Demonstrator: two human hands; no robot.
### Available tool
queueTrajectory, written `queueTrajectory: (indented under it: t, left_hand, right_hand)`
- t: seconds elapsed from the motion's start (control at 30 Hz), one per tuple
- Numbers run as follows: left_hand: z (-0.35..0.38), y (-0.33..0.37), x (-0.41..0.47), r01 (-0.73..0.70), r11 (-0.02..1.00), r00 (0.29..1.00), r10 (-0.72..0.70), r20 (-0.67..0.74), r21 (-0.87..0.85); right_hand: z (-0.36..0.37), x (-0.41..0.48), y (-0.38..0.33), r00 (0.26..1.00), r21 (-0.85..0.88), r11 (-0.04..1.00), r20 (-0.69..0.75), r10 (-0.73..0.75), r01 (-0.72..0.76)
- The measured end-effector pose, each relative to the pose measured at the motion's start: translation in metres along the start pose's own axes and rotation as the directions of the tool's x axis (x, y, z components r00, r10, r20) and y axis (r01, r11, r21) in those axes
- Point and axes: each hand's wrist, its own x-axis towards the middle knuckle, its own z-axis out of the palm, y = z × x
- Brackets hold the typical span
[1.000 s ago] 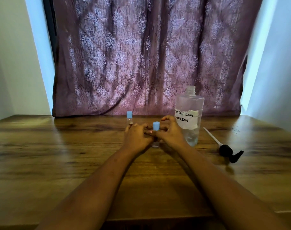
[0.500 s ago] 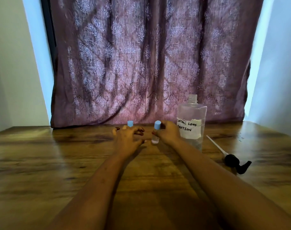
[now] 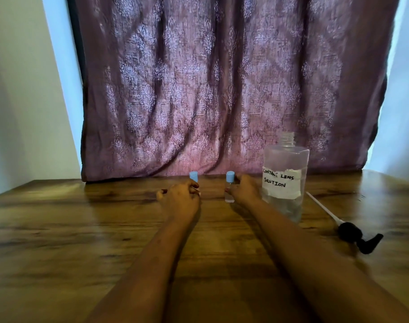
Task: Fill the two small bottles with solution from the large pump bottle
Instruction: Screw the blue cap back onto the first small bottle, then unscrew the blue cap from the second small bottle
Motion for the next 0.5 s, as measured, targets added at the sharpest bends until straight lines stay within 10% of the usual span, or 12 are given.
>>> queueTrajectory:
  t: [0.3,0.5]
  left_hand:
    - [0.0,-0.004,0.002,0.097,0.995,0.995,-0.097,-0.016,0.009]
    - [0.004,-0.008,0.002,0.123,0.992,0.992,-0.123,-0.025,-0.002]
  right_hand:
    - [-0.004,-0.005,-0.006,0.998,0.013,0.999,0.029,-0.05,0.049]
    - [0.02,-0.005,-0.039,0.843,-0.314,0.789,0.086,-0.531,0.529]
